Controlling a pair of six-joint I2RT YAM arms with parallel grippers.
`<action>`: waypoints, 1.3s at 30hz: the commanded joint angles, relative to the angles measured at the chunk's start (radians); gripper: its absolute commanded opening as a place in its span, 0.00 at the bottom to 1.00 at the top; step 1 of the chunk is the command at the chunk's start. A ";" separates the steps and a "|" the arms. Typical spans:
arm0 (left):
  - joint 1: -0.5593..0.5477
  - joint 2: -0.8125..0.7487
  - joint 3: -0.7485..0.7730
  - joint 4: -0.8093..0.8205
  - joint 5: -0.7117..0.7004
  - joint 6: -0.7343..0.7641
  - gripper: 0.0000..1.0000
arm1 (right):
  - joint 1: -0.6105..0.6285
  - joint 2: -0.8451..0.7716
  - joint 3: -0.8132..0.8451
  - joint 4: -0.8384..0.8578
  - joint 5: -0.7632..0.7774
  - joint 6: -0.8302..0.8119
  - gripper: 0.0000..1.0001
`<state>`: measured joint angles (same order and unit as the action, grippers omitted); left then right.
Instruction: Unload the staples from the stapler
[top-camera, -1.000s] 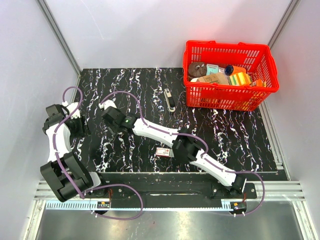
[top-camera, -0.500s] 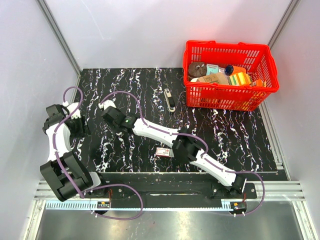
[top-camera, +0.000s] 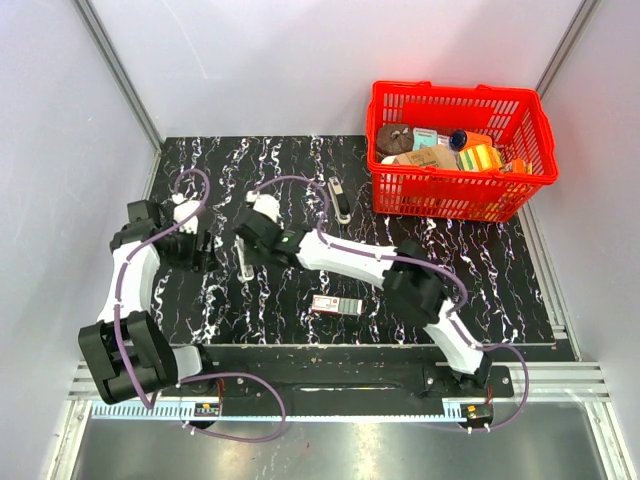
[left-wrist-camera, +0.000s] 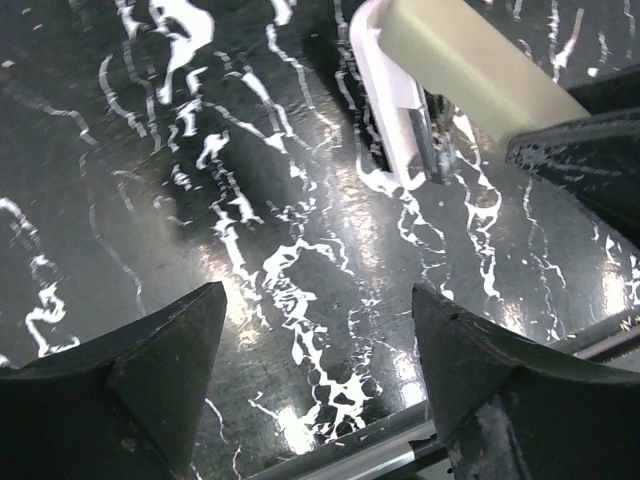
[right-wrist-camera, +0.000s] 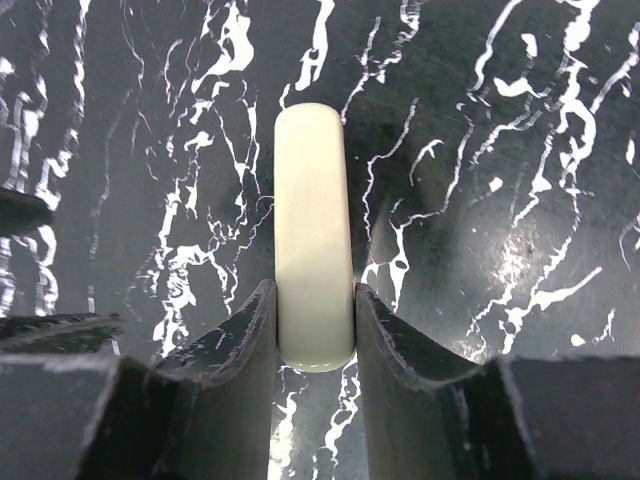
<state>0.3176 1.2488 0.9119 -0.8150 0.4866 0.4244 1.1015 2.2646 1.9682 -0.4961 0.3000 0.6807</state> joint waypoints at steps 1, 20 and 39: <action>-0.063 0.017 0.024 0.019 0.070 0.054 0.81 | -0.055 -0.160 -0.185 0.238 -0.041 0.253 0.00; -0.107 0.190 0.022 0.045 0.201 0.301 0.82 | -0.130 -0.375 -0.535 0.559 -0.254 0.441 0.00; -0.114 0.232 0.061 -0.067 0.280 0.399 0.47 | -0.132 -0.393 -0.577 0.656 -0.338 0.491 0.00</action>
<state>0.2054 1.4719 0.9279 -0.8780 0.7010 0.7895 0.9730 1.9495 1.3926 0.0776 0.0025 1.1530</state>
